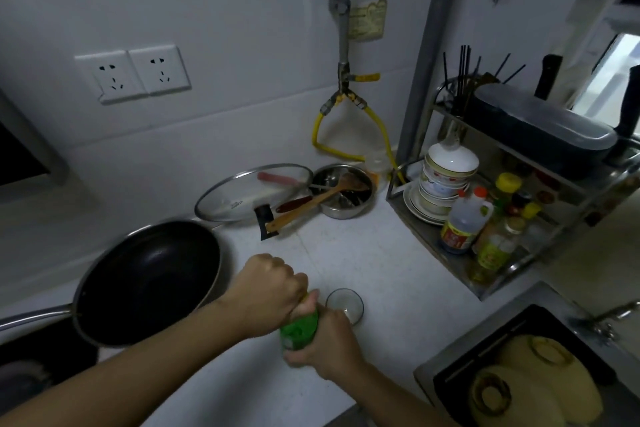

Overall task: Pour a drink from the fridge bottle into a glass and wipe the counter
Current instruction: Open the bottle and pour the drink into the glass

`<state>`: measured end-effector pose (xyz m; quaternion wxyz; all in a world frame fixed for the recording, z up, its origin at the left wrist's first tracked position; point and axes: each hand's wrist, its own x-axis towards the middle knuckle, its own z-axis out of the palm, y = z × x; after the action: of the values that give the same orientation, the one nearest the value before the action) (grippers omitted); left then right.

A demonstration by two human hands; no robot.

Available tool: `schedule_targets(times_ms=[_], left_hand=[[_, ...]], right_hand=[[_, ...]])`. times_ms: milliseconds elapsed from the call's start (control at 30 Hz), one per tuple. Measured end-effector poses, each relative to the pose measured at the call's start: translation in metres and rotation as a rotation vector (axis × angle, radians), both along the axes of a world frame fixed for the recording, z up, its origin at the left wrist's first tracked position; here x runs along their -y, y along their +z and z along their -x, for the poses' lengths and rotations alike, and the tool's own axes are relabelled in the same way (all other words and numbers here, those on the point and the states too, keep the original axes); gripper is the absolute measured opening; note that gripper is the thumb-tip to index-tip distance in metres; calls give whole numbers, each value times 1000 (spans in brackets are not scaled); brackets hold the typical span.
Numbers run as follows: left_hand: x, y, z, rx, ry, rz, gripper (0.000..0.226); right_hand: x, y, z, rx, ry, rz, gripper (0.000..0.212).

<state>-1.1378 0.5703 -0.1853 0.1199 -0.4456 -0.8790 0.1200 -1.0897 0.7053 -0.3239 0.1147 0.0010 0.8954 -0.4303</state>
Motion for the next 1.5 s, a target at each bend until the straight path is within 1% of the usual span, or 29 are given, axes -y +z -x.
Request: schedule_targets(times_ms=[67, 133, 200, 267, 300, 367, 400, 433, 500, 567, 633, 800, 867, 967, 1067, 1133, 1267, 1400, 1500], left_hand=[[-5, -7, -9, -4, 200, -77, 62], [-9, -15, -15, 38, 364, -97, 64], [-4, -24, -18, 79, 406, -85, 63], [6, -20, -15, 140, 256, -72, 52], [13, -22, -13, 151, 120, -72, 43], [30, -24, -10, 277, -76, -60, 38], [37, -26, -8, 351, -140, -53, 36], [42, -27, -7, 402, -181, -49, 33], [48, -34, -2, 437, -217, -60, 28], [49, -45, 1, 482, -197, -79, 29], [47, -54, 1, 504, -190, -105, 30], [38, -69, -4, 454, -208, -143, 26], [35, -72, -3, 457, -204, -203, 25], [31, -78, -3, 463, -178, -290, 38], [27, -84, -10, 459, -129, -356, 41], [27, -85, -15, 450, -84, -356, 44], [29, -83, -21, 383, -1, -360, 39], [29, -82, -25, 293, 111, -389, 42], [24, -83, -29, 217, 162, -339, 50]], right_hand=[[7, -4, 1, 21, -24, -26, 55], [13, -9, 2, 16, -38, -55, 57], [17, -16, 1, 24, -68, -46, 57], [18, -21, 1, 45, -81, -5, 54], [18, -24, 0, 55, -75, 26, 53], [16, -31, -1, 70, -62, 76, 54], [15, -35, -3, 69, -63, 83, 54], [14, -39, -4, 67, -61, 83, 55], [12, -46, -6, 75, -48, 89, 61], [10, -53, -8, 93, -51, 91, 68], [11, -60, -9, 101, -78, 90, 69], [12, -75, -9, 112, -131, 103, 70], [11, -78, -8, 105, -140, 114, 72], [8, -82, -8, 88, -138, 148, 71], [3, -84, -9, 77, -108, 153, 65], [1, -83, -10, 72, -84, 155, 59], [3, -81, -5, 81, -14, 103, 52], [9, -86, -3, 86, 14, 31, 59], [12, -89, -2, 94, 16, 2, 62]])
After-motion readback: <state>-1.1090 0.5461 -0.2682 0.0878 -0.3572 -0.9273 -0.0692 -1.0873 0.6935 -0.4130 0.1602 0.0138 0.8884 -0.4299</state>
